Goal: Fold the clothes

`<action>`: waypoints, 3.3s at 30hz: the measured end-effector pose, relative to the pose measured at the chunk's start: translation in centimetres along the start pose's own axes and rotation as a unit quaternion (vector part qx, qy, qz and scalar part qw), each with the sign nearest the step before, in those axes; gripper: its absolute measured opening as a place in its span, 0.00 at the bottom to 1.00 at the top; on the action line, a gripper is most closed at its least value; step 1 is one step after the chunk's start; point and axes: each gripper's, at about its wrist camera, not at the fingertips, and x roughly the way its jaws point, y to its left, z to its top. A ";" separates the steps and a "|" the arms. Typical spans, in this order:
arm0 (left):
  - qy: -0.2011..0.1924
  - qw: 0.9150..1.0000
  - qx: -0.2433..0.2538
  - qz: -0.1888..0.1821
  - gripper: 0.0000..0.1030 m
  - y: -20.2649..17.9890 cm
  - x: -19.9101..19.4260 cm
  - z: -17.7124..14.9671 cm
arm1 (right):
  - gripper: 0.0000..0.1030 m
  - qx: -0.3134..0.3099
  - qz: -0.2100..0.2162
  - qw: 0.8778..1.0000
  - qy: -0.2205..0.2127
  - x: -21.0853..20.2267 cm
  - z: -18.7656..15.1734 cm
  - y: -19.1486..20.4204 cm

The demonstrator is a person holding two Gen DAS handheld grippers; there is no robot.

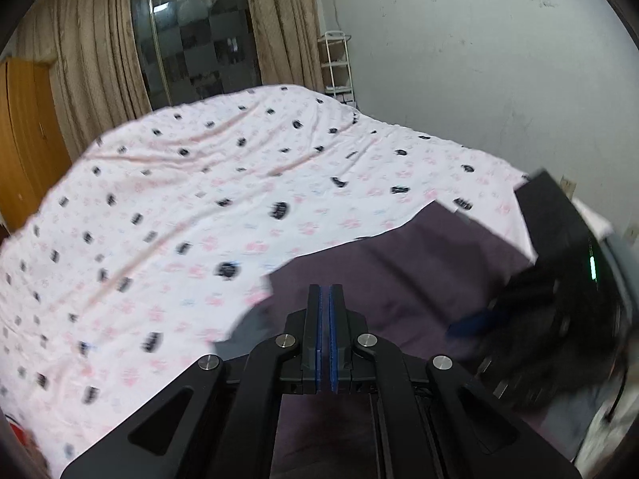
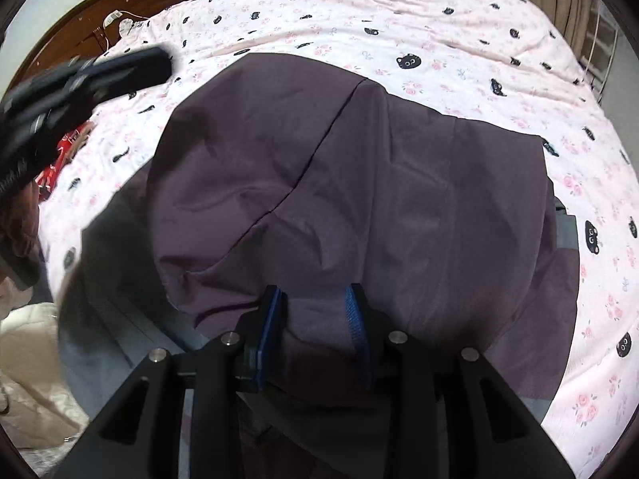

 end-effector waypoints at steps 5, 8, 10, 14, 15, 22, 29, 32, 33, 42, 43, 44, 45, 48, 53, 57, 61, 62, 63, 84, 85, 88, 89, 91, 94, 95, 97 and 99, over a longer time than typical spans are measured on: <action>0.039 0.997 -0.065 0.005 0.13 -1.1 3.6 -1.4 | 0.35 0.015 -0.009 1.000 -0.023 0.1 -1.0 -0.1; 0.053 0.995 -0.078 0.016 0.13 -1.4 4.2 -2.8 | 0.35 0.027 -0.005 0.999 -0.031 0.1 -1.3 -0.3; 0.060 0.995 -0.081 0.018 0.13 -1.4 4.4 -3.7 | 0.35 0.028 -0.006 0.999 -0.036 0.2 -1.5 -0.4; 0.071 0.994 -0.084 0.020 0.13 -1.3 4.6 -5.1 | 0.37 0.026 -0.010 0.998 -0.051 0.5 -2.0 -0.2; 0.071 0.994 -0.083 0.021 0.13 -1.4 4.6 -5.3 | 0.37 0.027 -0.010 0.998 -0.055 0.5 -2.2 -0.3; 0.081 0.992 -0.097 0.021 0.13 -1.1 5.5 -5.9 | 0.40 0.044 -0.021 0.996 -0.071 -0.1 -2.2 -0.4; 0.082 0.992 -0.098 0.022 0.13 -1.1 5.6 -6.2 | 0.51 0.116 -0.003 0.979 -0.167 -5.4 0.7 -2.3; 0.082 0.992 -0.098 0.022 0.13 -1.1 5.6 -6.2 | 0.52 0.119 -0.031 0.980 -0.158 -4.6 1.5 -3.4; 0.083 0.991 -0.098 0.022 0.13 -1.1 5.6 -6.3 | 0.52 0.122 -0.036 0.980 -0.150 -4.1 1.6 -3.9; 0.087 0.991 -0.103 0.016 0.14 -1.0 6.0 -6.5 | 0.52 0.141 -0.075 0.983 -0.085 0.4 2.3 -7.9; 0.088 0.991 -0.103 0.016 0.14 -1.0 6.0 -6.5 | 0.52 0.135 -0.081 0.985 -0.077 0.8 2.2 -7.8; 0.089 0.991 -0.103 0.016 0.14 -1.0 6.1 -6.5 | 0.52 0.132 -0.083 0.985 -0.072 1.1 2.1 -7.8; 0.090 0.990 -0.103 0.016 0.14 -1.0 6.1 -6.5 | 0.52 0.130 -0.085 0.985 -0.068 1.4 1.9 -7.8; 0.089 0.990 -0.105 0.017 0.14 -1.0 5.9 -6.4 | 0.53 0.134 -0.078 0.985 -0.076 0.9 1.9 -7.8; 0.074 0.989 -0.127 0.014 0.18 -0.6 4.0 -5.8 | 0.53 0.156 -0.044 0.981 -0.111 -1.8 1.2 -7.9; 0.045 0.988 -0.145 0.005 0.29 -0.1 1.8 -4.7 | 0.53 0.154 -0.011 0.979 -0.133 -4.9 -0.5 -7.2; 0.018 0.990 -0.142 0.006 0.30 0.9 0.9 -2.6 | 0.53 0.125 0.001 0.983 -0.137 -6.7 -2.0 -5.5; 0.013 0.990 -0.141 0.006 0.30 1.1 0.8 -2.0 | 0.53 0.117 -0.005 0.984 -0.134 -6.5 -2.1 -5.1; 0.012 0.990 -0.141 0.006 0.30 1.5 1.1 -1.5 | 0.53 0.109 -0.011 0.985 -0.130 -6.4 -2.2 -4.8; 0.052 0.986 -0.160 0.006 0.30 3.0 3.3 -3.1 | 0.57 0.090 -0.043 0.991 -0.086 -4.1 -3.9 -4.5; 0.042 0.986 -0.162 0.000 0.30 2.8 2.2 -3.1 | 0.57 0.090 -0.040 0.991 -0.090 -4.4 -3.9 -4.4; 0.029 0.987 -0.156 -0.018 0.31 1.8 -0.1 -3.3 | 0.57 0.089 -0.030 0.990 -0.105 -5.4 -3.8 -4.0; 0.029 0.987 -0.154 -0.023 0.31 1.4 -0.5 -3.5 | 0.57 0.088 -0.026 0.990 -0.109 -5.7 -3.8 -3.9; 0.035 0.988 -0.150 -0.032 0.31 0.6 -0.8 -4.1 | 0.57 0.087 -0.019 0.989 -0.119 -6.3 -3.7 -3.7; 0.058 0.986 -0.152 -0.031 0.31 0.0 0.2 -4.9 | 0.57 0.083 -0.017 0.989 -0.119 -6.5 -3.6 -3.1; 0.066 0.985 -0.154 -0.032 0.31 -0.1 0.7 -5.3 | 0.57 0.083 -0.021 0.990 -0.112 -6.1 -3.7 -3.0; 0.080 0.983 -0.161 -0.034 0.31 -0.1 1.7 -6.1 | 0.57 0.083 -0.028 0.992 -0.094 -5.1 -3.9 -2.8; 0.088 0.982 -0.163 -0.034 0.32 -0.1 2.3 -6.8 | 0.57 0.090 -0.026 0.992 -0.080 -4.2 -4.2 -2.9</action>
